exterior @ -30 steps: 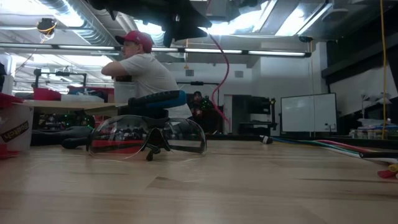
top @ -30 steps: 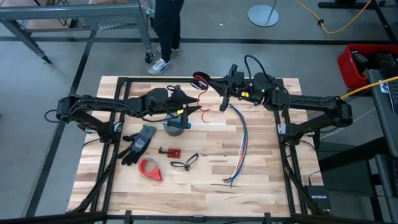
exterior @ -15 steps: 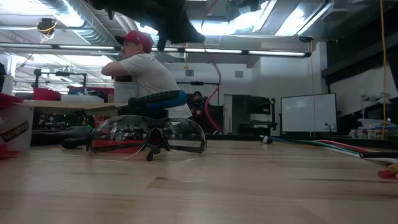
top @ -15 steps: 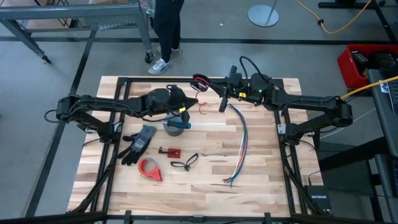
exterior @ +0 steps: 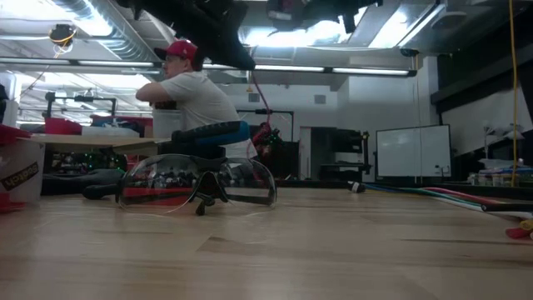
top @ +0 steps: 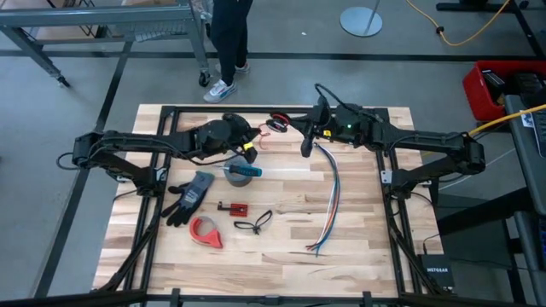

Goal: Coil cords
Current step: Coil the red wire into the black spool

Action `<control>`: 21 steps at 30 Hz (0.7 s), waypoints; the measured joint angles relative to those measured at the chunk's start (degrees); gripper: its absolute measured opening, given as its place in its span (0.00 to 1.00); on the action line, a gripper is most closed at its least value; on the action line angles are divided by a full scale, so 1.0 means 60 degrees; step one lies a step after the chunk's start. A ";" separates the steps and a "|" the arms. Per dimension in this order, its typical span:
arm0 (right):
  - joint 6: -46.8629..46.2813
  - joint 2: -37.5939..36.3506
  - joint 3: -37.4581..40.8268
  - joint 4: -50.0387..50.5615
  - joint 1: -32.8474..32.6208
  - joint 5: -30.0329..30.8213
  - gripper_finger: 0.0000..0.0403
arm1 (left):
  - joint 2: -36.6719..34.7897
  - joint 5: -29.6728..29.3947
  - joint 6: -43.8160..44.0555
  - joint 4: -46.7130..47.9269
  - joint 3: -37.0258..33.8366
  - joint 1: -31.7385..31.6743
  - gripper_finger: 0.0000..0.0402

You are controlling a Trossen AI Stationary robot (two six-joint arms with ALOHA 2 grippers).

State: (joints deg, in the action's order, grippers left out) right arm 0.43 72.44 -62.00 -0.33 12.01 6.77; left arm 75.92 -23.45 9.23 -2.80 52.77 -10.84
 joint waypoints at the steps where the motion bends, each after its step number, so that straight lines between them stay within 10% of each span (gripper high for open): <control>1: 0.0000 0.0000 0.0000 0.0149 0.0000 0.0044 0.00 | -0.0096 -0.0027 0.0026 0.0088 0.0000 -0.0048 0.00; 21: -0.0277 0.1201 0.0004 0.1011 0.0000 0.1137 0.00 | -0.1009 0.0412 0.0234 -0.0251 0.0000 -0.0285 0.00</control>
State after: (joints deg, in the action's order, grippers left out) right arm -1.23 79.65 -61.98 5.74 12.01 13.59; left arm 69.87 -20.97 10.64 -4.31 52.77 -12.55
